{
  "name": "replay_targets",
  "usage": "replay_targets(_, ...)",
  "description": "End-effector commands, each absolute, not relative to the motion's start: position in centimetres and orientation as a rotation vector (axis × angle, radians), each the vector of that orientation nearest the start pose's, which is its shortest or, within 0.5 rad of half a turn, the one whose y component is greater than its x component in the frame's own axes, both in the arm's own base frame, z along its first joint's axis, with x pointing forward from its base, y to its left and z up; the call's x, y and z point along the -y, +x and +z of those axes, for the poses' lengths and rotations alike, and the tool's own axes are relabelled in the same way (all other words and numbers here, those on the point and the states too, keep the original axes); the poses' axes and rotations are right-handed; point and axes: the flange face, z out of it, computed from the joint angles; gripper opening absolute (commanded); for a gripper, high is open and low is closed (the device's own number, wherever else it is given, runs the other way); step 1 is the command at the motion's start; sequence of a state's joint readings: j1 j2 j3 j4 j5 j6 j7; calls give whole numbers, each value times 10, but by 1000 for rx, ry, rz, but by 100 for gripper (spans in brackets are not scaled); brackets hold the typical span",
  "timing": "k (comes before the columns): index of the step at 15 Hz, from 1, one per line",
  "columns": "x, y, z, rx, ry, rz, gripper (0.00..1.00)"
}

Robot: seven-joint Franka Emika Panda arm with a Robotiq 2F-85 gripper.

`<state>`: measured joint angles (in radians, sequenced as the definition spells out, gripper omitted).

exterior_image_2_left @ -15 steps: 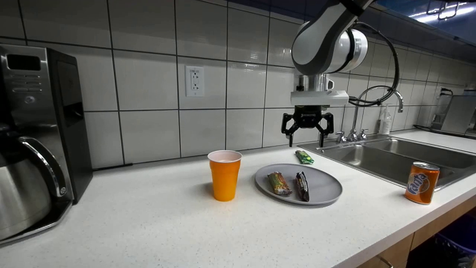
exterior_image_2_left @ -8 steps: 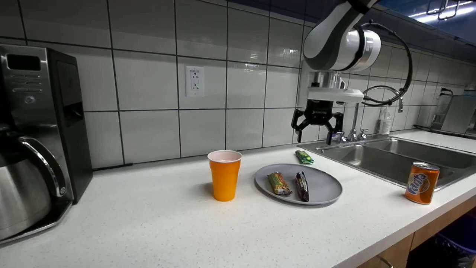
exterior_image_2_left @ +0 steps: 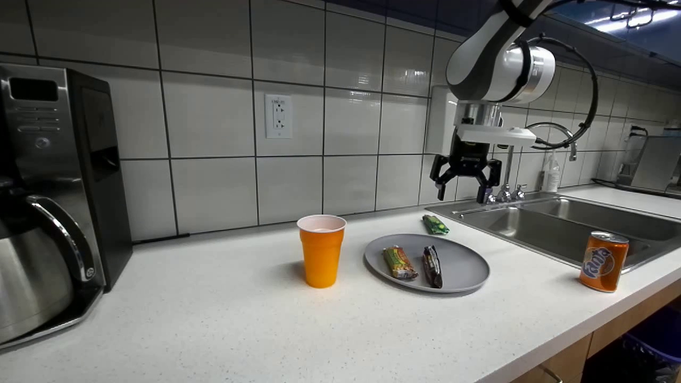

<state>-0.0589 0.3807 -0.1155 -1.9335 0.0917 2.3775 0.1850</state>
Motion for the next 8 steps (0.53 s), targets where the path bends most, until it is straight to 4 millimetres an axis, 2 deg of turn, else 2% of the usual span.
replay_targets(1,118,632,298,-579,-3051,-72,100)
replay_targets(8,127,663,285,-581,-3067,-36,100)
